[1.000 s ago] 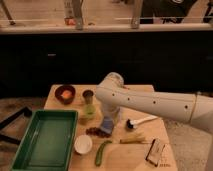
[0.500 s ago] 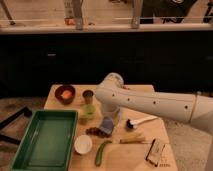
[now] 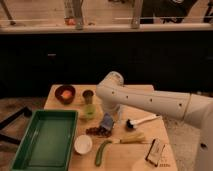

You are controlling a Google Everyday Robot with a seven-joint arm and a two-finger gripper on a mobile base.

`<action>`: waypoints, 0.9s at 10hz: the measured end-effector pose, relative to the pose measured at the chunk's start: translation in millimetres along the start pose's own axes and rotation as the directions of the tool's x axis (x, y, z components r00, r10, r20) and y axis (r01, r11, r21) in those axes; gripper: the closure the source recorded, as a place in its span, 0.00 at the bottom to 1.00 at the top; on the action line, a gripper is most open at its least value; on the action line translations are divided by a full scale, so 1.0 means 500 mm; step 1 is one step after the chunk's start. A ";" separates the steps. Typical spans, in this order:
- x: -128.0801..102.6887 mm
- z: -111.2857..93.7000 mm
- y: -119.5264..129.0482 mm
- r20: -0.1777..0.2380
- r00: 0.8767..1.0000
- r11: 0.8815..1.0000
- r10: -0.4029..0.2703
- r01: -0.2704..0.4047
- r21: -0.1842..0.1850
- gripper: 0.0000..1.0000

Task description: Wipe red bowl with sponge

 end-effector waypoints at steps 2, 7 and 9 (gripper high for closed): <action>0.026 0.010 -0.020 0.000 1.000 1.000 0.003 -0.003 -0.007 1.00; 0.111 0.035 -0.053 0.005 0.999 0.998 0.038 -0.038 -0.041 1.00; 0.150 0.039 -0.068 0.007 0.998 0.997 0.059 -0.058 -0.051 1.00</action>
